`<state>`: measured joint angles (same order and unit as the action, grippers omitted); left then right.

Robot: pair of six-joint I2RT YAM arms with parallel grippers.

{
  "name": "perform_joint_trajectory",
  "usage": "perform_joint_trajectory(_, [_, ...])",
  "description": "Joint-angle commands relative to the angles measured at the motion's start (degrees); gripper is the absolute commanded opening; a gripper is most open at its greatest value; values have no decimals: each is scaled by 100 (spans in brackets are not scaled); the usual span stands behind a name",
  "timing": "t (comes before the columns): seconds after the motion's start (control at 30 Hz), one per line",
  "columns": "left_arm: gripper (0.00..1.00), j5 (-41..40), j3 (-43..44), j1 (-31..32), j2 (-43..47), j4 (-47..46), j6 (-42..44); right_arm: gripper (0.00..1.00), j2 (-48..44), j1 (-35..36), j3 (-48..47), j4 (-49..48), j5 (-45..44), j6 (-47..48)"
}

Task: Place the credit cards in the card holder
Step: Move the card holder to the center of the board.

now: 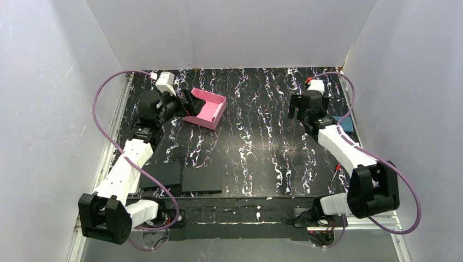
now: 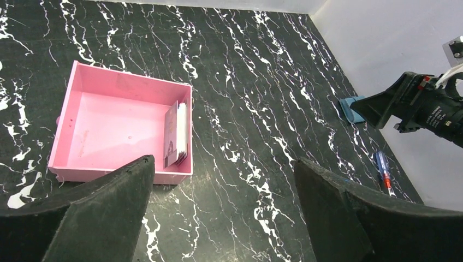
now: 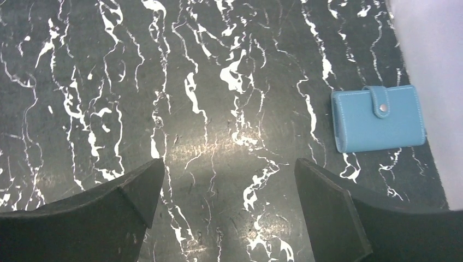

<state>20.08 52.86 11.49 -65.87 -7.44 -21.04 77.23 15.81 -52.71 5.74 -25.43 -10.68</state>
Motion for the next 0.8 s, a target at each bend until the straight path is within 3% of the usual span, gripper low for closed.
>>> perform_joint_trajectory(0.0, [98,-59,102,57,139,-258,144,98,36,-15,-409,-108,-686,-220])
perform_joint_trajectory(0.13, [98,7,110,141,109,-240,152,98,460,-373,-871,589,-758,-610])
perform_joint_trajectory(0.5, [98,270,186,400,-43,-187,102,98,1404,-2164,-1298,455,485,-1162])
perform_joint_trajectory(0.77, [98,480,249,422,-114,-179,65,98,1945,-2375,-1734,180,507,-709])
